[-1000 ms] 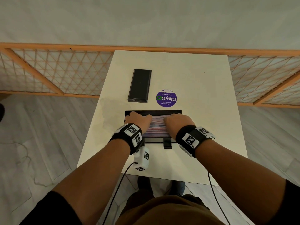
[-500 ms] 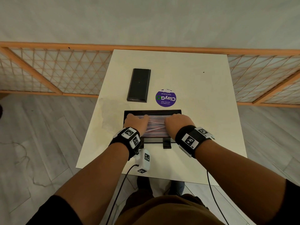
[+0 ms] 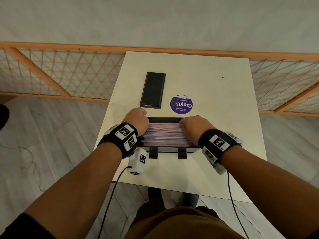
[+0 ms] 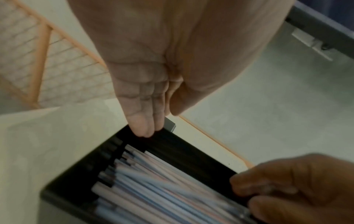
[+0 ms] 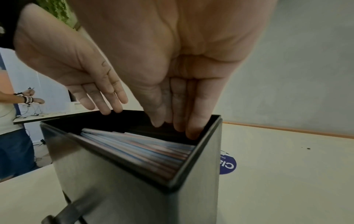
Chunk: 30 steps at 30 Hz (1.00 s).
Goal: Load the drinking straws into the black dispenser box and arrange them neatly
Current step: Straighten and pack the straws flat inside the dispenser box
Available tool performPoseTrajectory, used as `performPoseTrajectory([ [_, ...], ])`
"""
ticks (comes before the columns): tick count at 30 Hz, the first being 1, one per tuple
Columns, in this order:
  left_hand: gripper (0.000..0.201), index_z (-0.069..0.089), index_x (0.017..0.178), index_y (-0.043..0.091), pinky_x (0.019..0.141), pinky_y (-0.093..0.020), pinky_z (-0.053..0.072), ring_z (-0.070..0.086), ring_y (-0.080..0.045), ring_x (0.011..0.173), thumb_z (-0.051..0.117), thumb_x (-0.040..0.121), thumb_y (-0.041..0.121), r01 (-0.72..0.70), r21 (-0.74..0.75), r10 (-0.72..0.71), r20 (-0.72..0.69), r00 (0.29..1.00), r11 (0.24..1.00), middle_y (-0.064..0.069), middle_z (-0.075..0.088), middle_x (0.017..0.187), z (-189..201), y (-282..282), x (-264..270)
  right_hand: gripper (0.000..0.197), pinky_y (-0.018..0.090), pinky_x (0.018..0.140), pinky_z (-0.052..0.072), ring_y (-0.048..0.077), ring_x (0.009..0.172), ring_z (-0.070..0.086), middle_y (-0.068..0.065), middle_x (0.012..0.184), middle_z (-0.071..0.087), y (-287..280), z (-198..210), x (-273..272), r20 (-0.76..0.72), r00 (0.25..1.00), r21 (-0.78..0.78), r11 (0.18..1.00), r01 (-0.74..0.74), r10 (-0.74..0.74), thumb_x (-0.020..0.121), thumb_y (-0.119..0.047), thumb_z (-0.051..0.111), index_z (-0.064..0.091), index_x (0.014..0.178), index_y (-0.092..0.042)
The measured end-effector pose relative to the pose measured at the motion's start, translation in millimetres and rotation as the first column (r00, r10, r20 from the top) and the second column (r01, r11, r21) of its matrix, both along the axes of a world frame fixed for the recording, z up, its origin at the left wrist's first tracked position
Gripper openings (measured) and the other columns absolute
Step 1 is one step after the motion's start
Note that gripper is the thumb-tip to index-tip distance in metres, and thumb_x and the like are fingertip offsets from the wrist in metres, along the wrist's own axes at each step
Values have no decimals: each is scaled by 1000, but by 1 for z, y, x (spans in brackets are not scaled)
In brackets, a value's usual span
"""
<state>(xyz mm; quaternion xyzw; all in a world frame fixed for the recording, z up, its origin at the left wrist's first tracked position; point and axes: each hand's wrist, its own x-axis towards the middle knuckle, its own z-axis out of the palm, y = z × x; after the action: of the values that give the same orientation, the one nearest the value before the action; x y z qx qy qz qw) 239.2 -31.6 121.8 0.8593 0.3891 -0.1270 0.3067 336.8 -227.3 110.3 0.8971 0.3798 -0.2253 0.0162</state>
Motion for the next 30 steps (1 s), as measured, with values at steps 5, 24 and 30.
performPoseTrajectory([
  [5, 19, 61, 94, 5, 70, -32, 45, 64, -29, 90, 51, 99, 21, 173, 84, -161, -130, 978, 981, -14, 68, 102, 0, -20, -4, 21, 29, 73, 47, 21, 80, 56, 6, 101, 67, 9, -3, 3, -54, 999, -90, 996, -5, 0, 91, -16, 63, 61, 112, -14],
  [24, 25, 56, 106, 11, 61, -28, 40, 55, -17, 72, 59, 95, 33, 44, -4, -44, -113, 993, 999, -4, 61, 90, -15, -37, -12, 26, 29, 70, 42, 17, 81, 57, 0, 91, 61, 4, -7, 1, -153, 988, -3, 1000, -23, 22, 98, -46, 50, 55, 100, -20],
  [30, 37, 58, 129, 16, 91, -33, 50, 60, -24, 107, 65, 94, 25, 256, 155, -256, -17, 966, 954, -6, 59, 123, -18, -26, -26, 33, 29, 78, 45, 22, 100, 62, 3, 112, 65, -2, -8, 1, -122, 988, -35, 994, -104, 99, 95, -36, 58, 60, 125, -22],
])
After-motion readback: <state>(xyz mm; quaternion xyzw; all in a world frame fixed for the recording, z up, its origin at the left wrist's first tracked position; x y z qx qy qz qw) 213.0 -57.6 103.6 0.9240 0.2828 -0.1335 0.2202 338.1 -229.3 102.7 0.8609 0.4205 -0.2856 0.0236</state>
